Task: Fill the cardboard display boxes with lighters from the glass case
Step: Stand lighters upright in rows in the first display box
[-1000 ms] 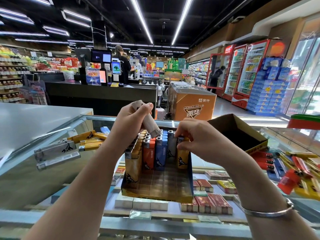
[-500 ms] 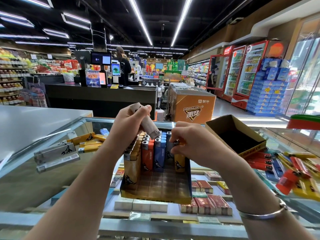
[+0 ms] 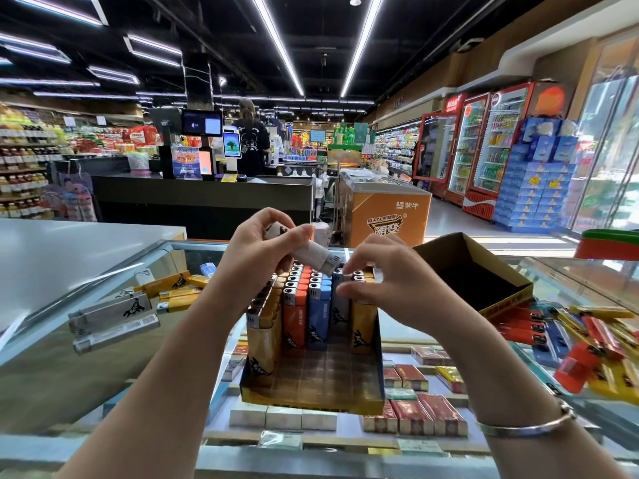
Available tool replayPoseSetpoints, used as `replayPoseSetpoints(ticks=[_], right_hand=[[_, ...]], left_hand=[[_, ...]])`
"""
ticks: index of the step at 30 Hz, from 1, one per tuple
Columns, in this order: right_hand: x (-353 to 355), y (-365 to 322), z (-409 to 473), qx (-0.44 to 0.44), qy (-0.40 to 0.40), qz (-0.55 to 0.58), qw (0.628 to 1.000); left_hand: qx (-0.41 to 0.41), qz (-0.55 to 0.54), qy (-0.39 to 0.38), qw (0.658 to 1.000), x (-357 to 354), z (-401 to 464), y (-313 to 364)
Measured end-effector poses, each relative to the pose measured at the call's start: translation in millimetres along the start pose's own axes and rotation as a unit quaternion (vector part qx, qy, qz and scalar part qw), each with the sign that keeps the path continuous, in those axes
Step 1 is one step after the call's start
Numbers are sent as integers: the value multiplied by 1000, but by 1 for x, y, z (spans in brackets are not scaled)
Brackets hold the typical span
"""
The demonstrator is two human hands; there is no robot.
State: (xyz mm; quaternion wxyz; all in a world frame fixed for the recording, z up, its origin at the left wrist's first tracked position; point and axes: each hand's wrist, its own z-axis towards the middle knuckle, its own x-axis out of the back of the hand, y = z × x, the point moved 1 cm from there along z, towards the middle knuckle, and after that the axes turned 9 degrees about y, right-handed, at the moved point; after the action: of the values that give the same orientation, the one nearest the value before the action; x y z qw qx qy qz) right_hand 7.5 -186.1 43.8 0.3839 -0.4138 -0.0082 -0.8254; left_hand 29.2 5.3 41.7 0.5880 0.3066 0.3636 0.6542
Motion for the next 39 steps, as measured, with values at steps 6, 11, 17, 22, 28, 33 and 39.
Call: replayPoseSetpoints(ticks=[6,11,17,22,28,33,39], right_hand=[[4,-6,1,-68,89,228,967],[-2,-5,2,-104,110,341,928],[5,2,4,-135,198,437,867],[7,5,4,-119,270,368,882],[-1,0,4,-64,261,232,935],[-13,-2,2,-42,239,118,963],[-20,-3,3,-18,164,64,984]], left_hand=[[-8,-23,-55,998,-3,-3,2],[-23,-35,-72,997,-4,-5,5],[-12,14,-53,998,0,-2,3],[-2,142,-106,984,-2,1,1],[47,233,-214,948,-5,-4,-5],[95,169,-218,957,3,-7,-4],[96,160,-195,963,1,-7,-6]])
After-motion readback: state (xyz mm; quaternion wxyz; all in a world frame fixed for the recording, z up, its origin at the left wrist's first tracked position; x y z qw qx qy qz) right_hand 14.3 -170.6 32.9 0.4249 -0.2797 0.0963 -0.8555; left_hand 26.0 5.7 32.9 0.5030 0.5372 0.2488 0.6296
